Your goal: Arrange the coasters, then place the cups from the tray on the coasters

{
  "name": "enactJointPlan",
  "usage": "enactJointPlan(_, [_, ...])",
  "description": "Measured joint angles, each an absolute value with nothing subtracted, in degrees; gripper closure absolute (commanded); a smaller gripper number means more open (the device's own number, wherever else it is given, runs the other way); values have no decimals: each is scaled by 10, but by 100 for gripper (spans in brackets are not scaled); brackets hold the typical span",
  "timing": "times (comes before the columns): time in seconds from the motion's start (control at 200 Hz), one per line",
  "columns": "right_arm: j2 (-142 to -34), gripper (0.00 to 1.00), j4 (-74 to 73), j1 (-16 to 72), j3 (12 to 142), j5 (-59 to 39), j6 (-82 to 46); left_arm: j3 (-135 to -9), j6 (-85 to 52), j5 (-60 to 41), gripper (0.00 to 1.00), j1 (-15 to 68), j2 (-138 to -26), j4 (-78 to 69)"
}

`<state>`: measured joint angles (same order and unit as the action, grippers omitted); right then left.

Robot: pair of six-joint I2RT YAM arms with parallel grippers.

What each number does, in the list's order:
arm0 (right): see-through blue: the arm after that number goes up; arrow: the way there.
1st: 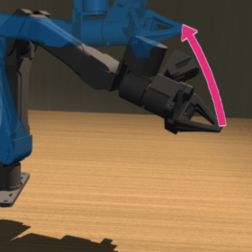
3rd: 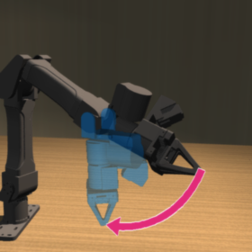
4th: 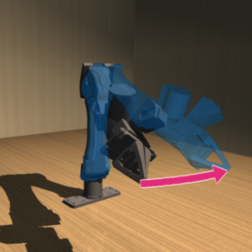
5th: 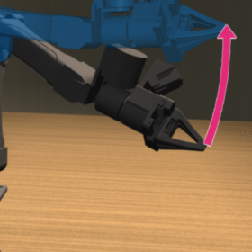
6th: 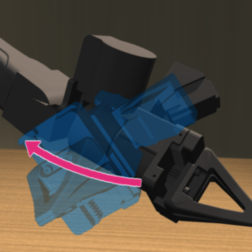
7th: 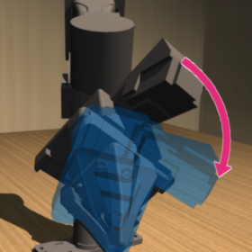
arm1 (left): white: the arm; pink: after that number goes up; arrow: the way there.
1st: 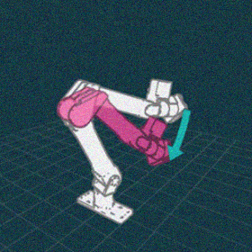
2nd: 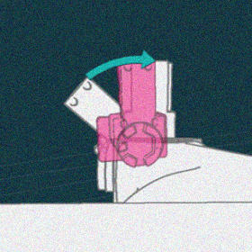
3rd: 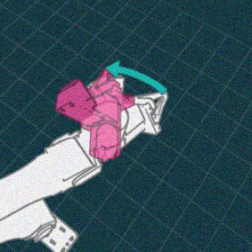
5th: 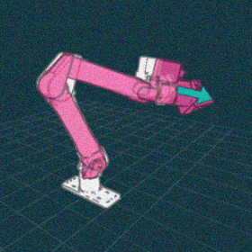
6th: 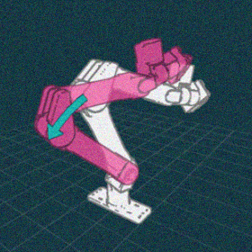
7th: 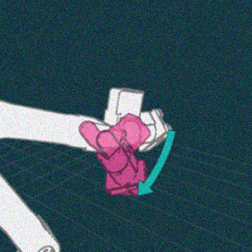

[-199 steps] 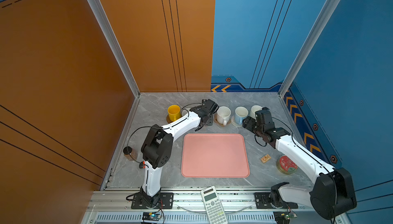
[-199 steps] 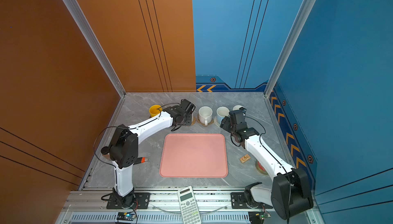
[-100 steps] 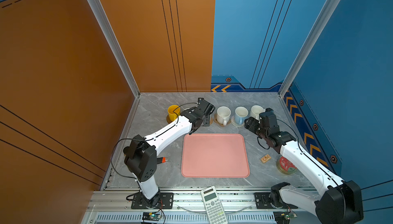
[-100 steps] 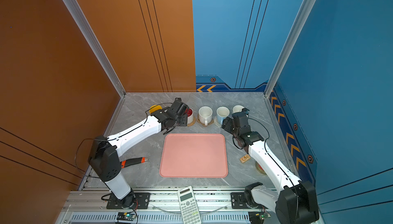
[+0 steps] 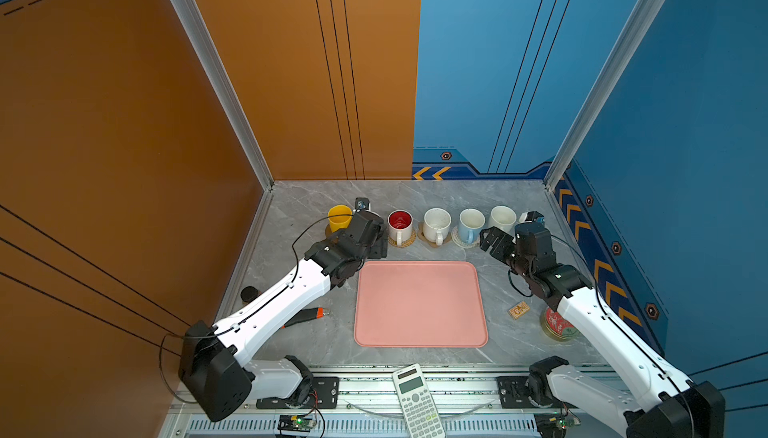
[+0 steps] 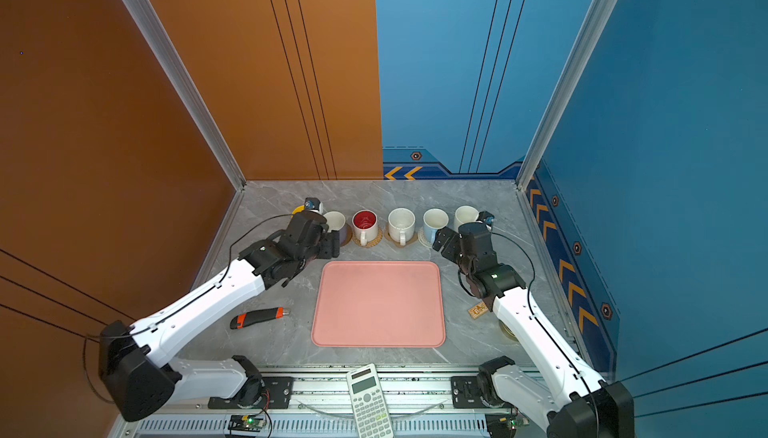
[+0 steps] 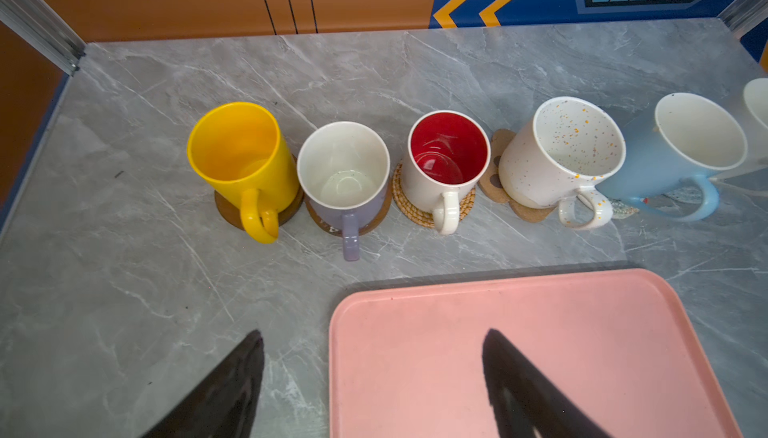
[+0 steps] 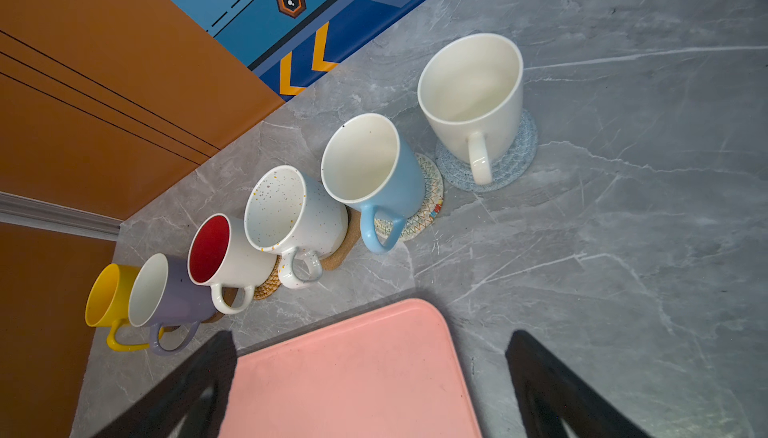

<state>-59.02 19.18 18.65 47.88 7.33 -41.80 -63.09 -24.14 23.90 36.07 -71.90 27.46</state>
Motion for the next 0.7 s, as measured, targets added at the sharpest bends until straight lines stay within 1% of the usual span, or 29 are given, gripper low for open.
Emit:
enactJointPlan(0.065, [-587,0,195,188,479,80,-418,-599,-230,241,0,349,-681,259])
enactJointPlan(0.1, [-585,0,198,188,479,85,-418,-580,-224,242,2,343,-661,249])
enactJointPlan(0.38, [-563,0,205,199,470,144,-382,-454,-170,261,2,297,-533,167])
enactJointPlan(0.551, [-528,0,184,203,429,185,-311,-381,-110,323,2,285,-492,83])
enactJointPlan(0.701, [-489,0,133,203,367,220,-212,-302,-43,379,2,271,-477,-20])
